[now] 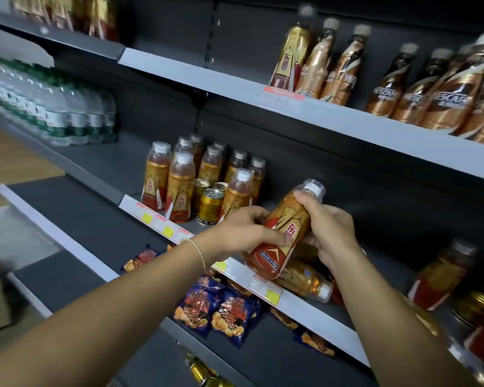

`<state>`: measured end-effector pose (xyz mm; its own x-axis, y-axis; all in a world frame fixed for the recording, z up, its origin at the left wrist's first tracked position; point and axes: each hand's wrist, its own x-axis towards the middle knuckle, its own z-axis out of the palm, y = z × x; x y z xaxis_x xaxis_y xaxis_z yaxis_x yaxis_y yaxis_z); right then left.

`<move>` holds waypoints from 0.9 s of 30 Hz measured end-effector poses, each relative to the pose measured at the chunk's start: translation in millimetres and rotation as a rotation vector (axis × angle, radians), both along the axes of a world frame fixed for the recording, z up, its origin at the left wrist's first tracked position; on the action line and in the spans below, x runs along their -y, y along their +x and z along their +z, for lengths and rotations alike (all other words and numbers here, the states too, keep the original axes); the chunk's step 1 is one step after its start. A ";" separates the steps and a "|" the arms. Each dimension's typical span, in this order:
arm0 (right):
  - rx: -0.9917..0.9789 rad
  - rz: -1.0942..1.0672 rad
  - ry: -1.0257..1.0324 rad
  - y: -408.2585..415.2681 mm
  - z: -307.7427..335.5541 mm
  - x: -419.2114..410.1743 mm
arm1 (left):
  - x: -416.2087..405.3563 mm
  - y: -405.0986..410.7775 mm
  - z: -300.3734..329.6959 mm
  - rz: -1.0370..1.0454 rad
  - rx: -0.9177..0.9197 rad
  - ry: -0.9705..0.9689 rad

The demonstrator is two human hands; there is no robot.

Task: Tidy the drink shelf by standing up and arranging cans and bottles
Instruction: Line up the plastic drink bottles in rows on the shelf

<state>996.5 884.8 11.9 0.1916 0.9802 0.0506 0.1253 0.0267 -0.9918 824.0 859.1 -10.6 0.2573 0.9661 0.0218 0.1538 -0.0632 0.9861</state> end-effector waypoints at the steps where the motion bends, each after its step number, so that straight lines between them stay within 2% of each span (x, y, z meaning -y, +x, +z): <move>1: 0.018 -0.001 0.031 -3.9 0.8 -7.3 | -6.4 -2.0 -1.2 0.008 0.008 0.001; 6: 0.146 -0.044 0.185 -14.3 7.3 -48.4 | -46.8 -1.2 0.5 0.083 -0.089 0.091; 9: 0.187 -0.075 0.203 -15.3 10.2 -79.9 | -71.9 0.0 9.5 0.170 -0.200 0.206; 12: 0.315 -0.093 0.196 -16.1 6.9 -110.5 | -92.2 0.6 16.2 0.251 -0.304 0.266; 15: 0.462 -0.106 0.218 -18.6 -7.2 -139.6 | -102.4 6.4 12.6 0.268 -0.242 0.175; 18: 0.520 -0.098 0.185 -24.1 -25.8 -163.9 | -108.3 15.3 -0.8 0.255 -0.155 0.071; 22: 0.651 -0.093 0.140 -30.7 -45.1 -190.1 | -117.4 20.6 -16.6 0.247 -0.182 0.028; 27: 0.712 -0.115 0.191 -37.4 -50.8 -212.8 | -130.9 11.7 -22.2 0.196 -0.141 -0.016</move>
